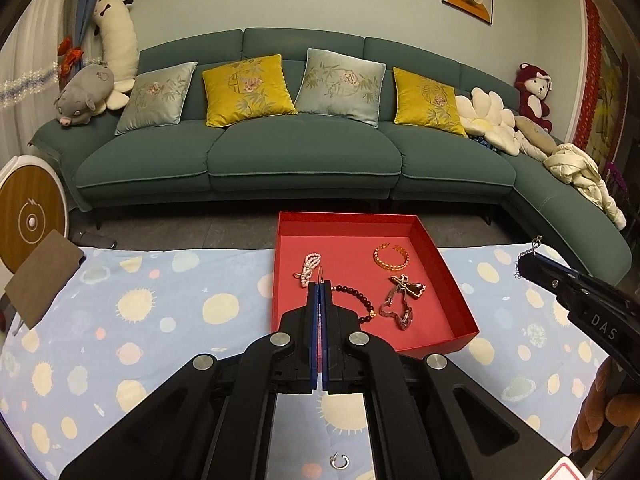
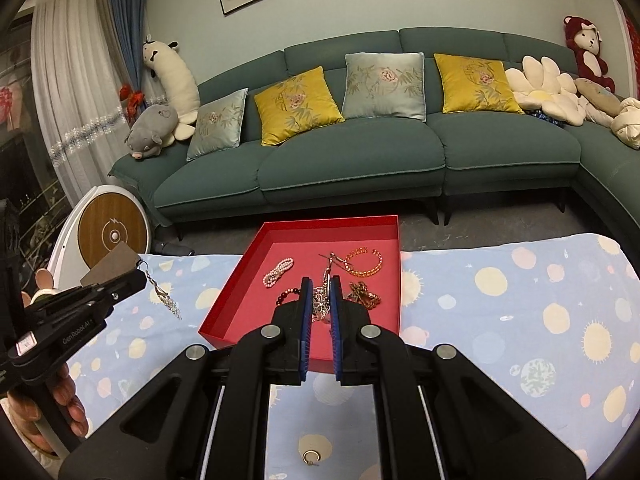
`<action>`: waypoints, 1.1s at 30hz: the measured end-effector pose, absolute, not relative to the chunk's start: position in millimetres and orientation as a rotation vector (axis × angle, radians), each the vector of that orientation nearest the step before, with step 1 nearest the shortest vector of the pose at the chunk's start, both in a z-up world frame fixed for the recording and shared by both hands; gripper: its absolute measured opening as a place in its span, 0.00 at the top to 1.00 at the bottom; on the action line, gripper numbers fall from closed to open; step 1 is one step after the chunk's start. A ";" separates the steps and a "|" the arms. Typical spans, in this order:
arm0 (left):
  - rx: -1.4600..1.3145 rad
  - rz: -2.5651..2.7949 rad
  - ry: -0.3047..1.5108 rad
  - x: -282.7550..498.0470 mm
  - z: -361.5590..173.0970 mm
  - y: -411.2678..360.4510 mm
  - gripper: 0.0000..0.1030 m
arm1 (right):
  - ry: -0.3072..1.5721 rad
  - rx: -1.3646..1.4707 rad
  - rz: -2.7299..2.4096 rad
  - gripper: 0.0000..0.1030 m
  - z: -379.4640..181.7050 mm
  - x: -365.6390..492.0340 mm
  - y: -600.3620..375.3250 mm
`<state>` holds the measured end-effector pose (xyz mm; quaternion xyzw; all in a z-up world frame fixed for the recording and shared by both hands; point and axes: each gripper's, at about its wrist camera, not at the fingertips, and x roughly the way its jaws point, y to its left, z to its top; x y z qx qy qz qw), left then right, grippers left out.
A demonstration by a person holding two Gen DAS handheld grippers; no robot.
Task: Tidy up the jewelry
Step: 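Open the right tool over the red box while the left tool releases the earring there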
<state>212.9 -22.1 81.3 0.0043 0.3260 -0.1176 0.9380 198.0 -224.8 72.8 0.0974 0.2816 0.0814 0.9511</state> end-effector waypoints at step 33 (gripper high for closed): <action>0.060 -0.178 0.721 333.3 41.4 -49.6 1.00 | 0.745 0.215 0.226 0.93 15.6 345.7 -193.0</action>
